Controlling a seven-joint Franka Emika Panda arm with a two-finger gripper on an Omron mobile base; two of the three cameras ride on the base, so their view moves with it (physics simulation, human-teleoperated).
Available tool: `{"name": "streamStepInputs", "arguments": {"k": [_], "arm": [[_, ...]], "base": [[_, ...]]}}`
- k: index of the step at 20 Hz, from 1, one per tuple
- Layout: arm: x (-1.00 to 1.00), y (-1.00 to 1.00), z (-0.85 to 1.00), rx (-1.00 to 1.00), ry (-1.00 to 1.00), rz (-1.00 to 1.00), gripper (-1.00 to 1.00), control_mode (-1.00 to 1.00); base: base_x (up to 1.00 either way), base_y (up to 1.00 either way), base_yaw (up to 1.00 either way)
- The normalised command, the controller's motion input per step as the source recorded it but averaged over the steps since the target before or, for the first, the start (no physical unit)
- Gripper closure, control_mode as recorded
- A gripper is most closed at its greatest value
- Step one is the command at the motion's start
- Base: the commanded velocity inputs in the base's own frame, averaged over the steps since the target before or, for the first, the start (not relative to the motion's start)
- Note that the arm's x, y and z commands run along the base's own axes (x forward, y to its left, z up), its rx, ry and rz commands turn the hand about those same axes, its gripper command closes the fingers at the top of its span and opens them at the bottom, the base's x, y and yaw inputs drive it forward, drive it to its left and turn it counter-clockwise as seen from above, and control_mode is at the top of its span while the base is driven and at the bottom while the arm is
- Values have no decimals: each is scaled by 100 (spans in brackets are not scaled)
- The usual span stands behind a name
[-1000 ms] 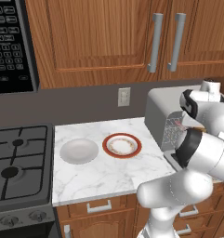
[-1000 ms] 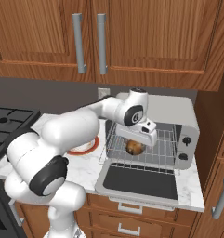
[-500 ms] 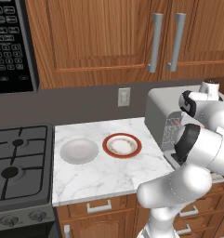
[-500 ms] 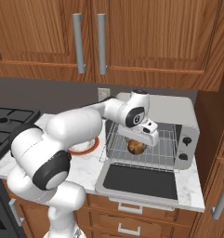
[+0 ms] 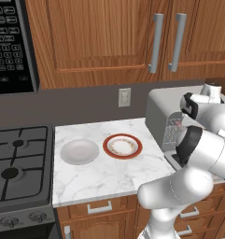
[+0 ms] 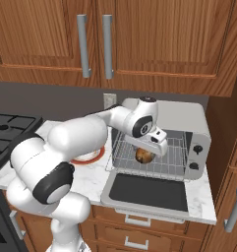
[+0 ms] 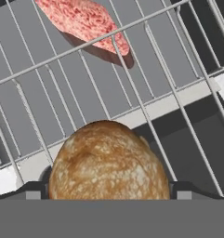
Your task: Open the toaster oven door. Place the bread on the top rack in the toaster oven and place the steak on the bottom rack.
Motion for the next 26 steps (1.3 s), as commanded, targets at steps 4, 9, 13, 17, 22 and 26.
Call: {"name": "streamStepInputs", "arguments": {"k": [4, 9, 13, 17, 22, 26], "arm": [[0, 0, -29, 0, 0, -7, -100, -100], [0, -8, -7, 0, 0, -6, -100, -100], [0, -15, 1, 0, 0, -6, -100, -100], [0, -15, 2, 0, 0, -6, -100, -100], [0, -11, 6, 0, 0, -5, -100, -100], [-6, -3, 7, 0, 0, -5, -100, -100]], "base": [[0, 0, 0], [0, 0, 0], [0, 0, 0], [0, 0, 0], [0, 0, 0], [0, 0, 0]]}}
